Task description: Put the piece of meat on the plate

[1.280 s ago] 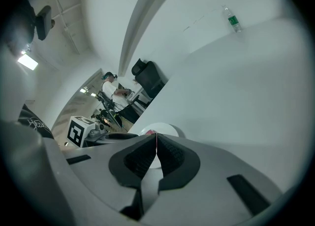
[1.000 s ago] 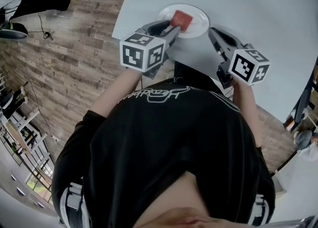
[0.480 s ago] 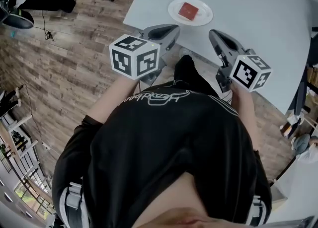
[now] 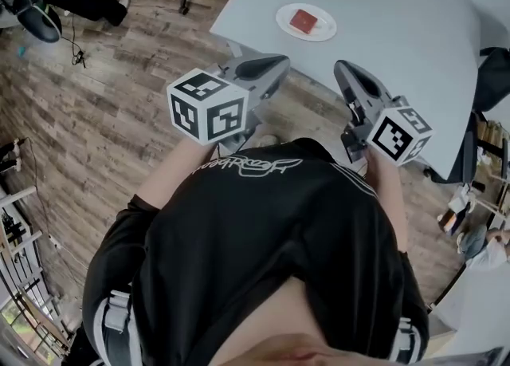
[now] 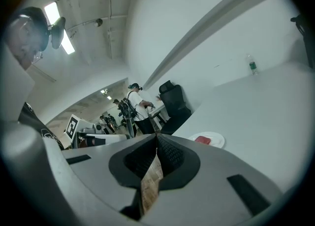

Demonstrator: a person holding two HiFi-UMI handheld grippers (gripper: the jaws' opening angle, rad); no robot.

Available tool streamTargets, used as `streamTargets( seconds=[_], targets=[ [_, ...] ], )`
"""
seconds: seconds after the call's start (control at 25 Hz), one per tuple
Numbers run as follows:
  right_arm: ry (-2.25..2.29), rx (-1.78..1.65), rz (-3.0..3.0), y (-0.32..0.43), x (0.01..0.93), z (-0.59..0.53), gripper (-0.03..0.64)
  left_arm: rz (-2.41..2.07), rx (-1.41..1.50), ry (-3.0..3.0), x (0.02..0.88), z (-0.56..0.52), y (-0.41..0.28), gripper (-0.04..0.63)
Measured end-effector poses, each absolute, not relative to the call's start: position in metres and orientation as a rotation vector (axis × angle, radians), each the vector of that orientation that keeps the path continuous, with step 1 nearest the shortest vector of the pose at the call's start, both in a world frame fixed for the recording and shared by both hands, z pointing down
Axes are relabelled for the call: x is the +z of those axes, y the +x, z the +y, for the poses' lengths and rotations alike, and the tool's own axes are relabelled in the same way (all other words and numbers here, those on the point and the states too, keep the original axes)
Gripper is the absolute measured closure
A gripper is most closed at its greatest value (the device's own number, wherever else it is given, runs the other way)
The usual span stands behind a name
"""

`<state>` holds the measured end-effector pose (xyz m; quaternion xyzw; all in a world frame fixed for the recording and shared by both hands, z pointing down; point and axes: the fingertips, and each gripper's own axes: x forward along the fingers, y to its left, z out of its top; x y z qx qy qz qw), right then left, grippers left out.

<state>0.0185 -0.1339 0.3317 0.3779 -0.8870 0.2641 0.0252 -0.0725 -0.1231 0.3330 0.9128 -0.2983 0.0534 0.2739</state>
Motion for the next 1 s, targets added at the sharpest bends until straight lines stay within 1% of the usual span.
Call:
streamTargets(
  seconds=[0.24, 0.6, 0.84, 1.0],
  targets=[
    [1.091, 0.722, -2.779, 0.02, 0.315, -0.105, 0.606, -0.835, 0.113, 2.472, 0.319, -0.095, -0.061, 0.588],
    [1.006, 0.695, -2.802, 0.071, 0.305, -0.02, 0.606, -0.911, 0.129, 2.529, 0.299, -0.008, -0.005, 0.588],
    [0.968, 0.706, -2.815, 0.08, 0.303, 0.004, 0.606, -0.945, 0.115, 2.507, 0.294, 0.014, 0.004, 0.588],
    [0.944, 0.693, -2.828, 0.098, 0.305, 0.052, 0.606, -0.968, 0.106, 2.516, 0.294, 0.061, 0.024, 0.588]
  ],
)
